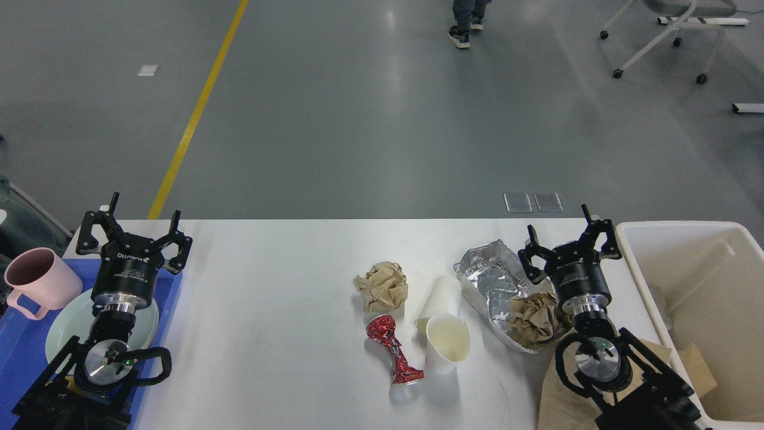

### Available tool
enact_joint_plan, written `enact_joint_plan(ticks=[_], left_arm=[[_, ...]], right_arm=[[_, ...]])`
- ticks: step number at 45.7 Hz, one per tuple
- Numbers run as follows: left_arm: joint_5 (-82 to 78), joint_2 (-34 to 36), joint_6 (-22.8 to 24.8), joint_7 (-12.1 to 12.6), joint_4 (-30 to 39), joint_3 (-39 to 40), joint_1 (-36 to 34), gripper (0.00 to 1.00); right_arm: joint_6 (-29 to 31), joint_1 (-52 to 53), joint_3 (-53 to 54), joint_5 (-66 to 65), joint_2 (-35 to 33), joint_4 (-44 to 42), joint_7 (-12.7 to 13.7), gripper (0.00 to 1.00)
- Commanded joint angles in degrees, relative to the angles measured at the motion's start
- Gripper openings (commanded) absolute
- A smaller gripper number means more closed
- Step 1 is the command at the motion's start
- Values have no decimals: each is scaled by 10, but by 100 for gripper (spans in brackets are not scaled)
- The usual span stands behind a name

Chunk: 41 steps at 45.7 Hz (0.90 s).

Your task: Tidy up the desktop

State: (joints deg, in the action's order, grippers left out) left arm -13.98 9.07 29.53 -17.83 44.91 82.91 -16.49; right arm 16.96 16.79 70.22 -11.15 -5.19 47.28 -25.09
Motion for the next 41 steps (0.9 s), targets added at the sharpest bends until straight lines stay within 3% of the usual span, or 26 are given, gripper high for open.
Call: enact_joint_plan(ticks=[1,41], left_arm=[[0,0,3,2,0,0,1,96],[1,0,5,3,0,0,2,97]], right_arm=[[0,0,0,0,0,0,0,100],[3,0,-2,-2,0,0,1,100]])
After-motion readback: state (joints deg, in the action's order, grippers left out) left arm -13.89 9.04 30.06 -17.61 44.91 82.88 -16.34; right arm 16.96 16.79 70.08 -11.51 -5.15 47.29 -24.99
